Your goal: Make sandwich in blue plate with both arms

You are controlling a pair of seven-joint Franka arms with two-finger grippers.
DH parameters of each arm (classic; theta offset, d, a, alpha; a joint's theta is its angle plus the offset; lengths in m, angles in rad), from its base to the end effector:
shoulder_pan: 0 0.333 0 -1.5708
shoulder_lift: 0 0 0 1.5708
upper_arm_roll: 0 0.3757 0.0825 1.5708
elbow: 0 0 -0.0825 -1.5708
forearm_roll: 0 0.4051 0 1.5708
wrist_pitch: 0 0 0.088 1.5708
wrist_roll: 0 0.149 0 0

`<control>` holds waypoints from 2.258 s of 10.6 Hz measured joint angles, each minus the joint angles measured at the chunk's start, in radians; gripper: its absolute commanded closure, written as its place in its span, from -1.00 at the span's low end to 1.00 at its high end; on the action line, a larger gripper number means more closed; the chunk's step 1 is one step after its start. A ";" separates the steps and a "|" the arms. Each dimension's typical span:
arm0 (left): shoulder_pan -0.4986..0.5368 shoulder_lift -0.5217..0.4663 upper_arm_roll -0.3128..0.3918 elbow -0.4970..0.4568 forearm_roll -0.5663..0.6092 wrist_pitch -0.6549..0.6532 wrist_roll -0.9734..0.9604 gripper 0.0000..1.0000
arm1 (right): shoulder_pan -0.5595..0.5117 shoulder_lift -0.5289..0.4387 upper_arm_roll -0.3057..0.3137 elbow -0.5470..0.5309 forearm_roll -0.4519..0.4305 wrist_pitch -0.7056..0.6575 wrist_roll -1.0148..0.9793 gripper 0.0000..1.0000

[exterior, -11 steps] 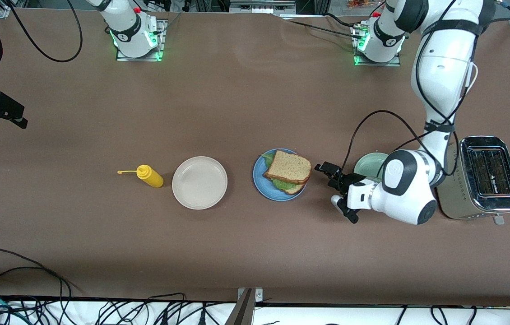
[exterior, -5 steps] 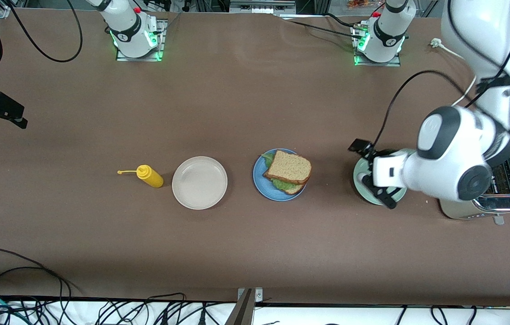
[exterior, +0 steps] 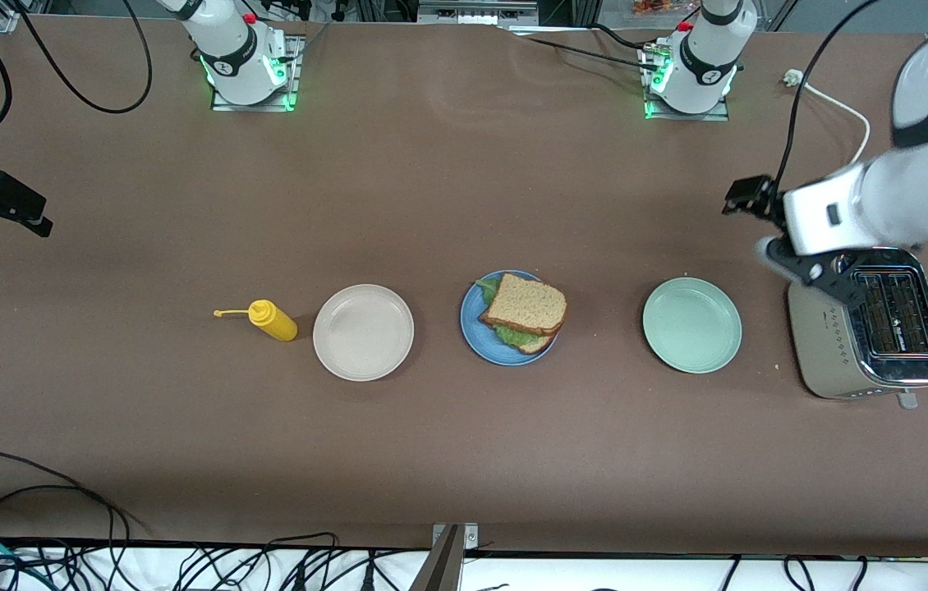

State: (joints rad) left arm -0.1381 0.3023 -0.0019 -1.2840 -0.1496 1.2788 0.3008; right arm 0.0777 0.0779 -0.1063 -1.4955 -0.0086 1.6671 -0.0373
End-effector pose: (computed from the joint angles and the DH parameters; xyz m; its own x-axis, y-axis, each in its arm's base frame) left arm 0.6261 -0.1133 0.5766 0.8555 -0.4579 -0.2417 -0.4074 -0.8834 0.2316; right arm 0.6180 -0.0161 0.6427 0.9956 0.0107 0.0933 0.0089 -0.9998 0.0203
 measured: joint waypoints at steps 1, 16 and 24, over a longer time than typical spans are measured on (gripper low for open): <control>-0.001 -0.082 -0.004 -0.068 0.012 0.037 -0.057 -1.00 | 0.000 0.000 0.000 0.001 0.000 0.000 0.002 -1.00; 0.162 -0.398 -0.128 -0.339 0.138 0.233 -0.281 -1.00 | 0.001 0.001 0.000 0.002 0.000 0.000 0.002 -1.00; 0.110 -0.398 -0.088 -0.339 0.130 0.211 -0.295 -1.00 | 0.001 0.001 0.000 0.002 0.000 0.000 0.002 -1.00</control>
State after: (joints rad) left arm -0.0280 -0.0953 -0.0897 -1.6231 -0.0195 1.4895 0.0058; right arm 0.0783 0.0793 -0.1063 -1.4936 -0.0083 1.6672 -0.0357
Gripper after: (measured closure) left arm 0.000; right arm 0.000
